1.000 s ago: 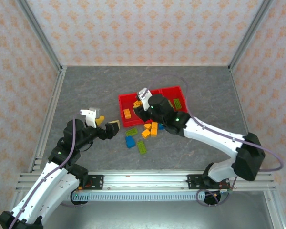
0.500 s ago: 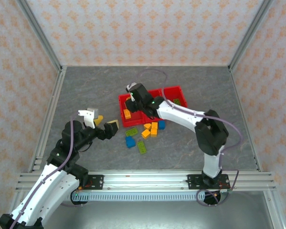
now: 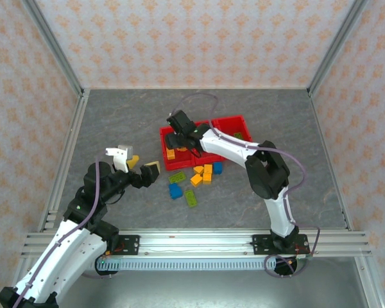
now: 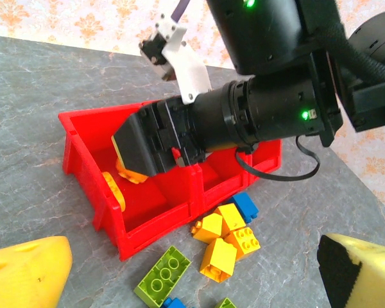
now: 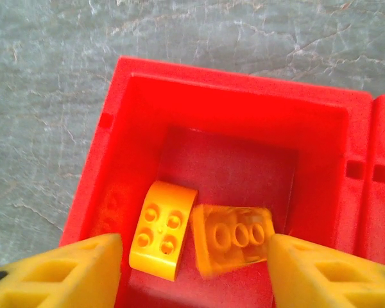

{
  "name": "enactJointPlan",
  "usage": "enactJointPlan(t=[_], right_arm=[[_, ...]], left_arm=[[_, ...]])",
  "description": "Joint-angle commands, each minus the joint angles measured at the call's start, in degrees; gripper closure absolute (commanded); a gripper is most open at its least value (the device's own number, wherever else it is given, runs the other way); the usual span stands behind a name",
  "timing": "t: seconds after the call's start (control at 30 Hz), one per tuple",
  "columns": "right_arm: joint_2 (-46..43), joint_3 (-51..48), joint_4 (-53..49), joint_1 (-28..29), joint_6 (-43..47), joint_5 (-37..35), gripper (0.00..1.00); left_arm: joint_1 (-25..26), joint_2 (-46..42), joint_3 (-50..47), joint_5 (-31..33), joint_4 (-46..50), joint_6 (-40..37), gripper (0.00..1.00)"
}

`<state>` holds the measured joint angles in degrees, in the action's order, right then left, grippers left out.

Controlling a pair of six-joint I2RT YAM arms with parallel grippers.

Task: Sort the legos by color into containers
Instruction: Place the lego in the container.

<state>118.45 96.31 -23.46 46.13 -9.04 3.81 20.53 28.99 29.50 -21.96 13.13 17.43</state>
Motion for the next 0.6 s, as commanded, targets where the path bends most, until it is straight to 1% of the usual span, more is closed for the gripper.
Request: enactJointPlan(t=[0.0, 0.07, 0.27, 0.37, 0.47, 0.57], right_arm=[[-0.6, 2.8, -3.0, 0.1, -2.7, -1.7, 0.35], [-1.6, 3.5, -3.9, 0.2, -3.8, -0.9, 0.33], [-8.7, 3.0, -5.9, 0.2, -8.4, -3.3, 0.29], [-13.6, 0.0, -5.3, 0.3, -10.4, -5.5, 0.19], [-18.5, -3.4, -5.4, 0.4, -12.4, -7.5, 0.15], [-22.7, -7.2, -6.3, 0.4, -14.8, -9.2, 0.08]], left_arm=[[0.4, -0.2, 0.1, 0.7, -0.2, -1.3, 0.01], [0.4, -0.2, 0.1, 0.8, -0.1, -1.3, 0.01], [0.4, -0.1, 0.1, 1.5, -0.2, -1.3, 0.01], [0.4, 0.2, 0.0, 1.4, -0.3, -1.2, 0.01], [0.4, 0.8, 0.0, 0.9, -0.4, -1.1, 0.01], [0.4, 1.6, -0.1, 0.4, -0.5, -1.0, 0.01]])
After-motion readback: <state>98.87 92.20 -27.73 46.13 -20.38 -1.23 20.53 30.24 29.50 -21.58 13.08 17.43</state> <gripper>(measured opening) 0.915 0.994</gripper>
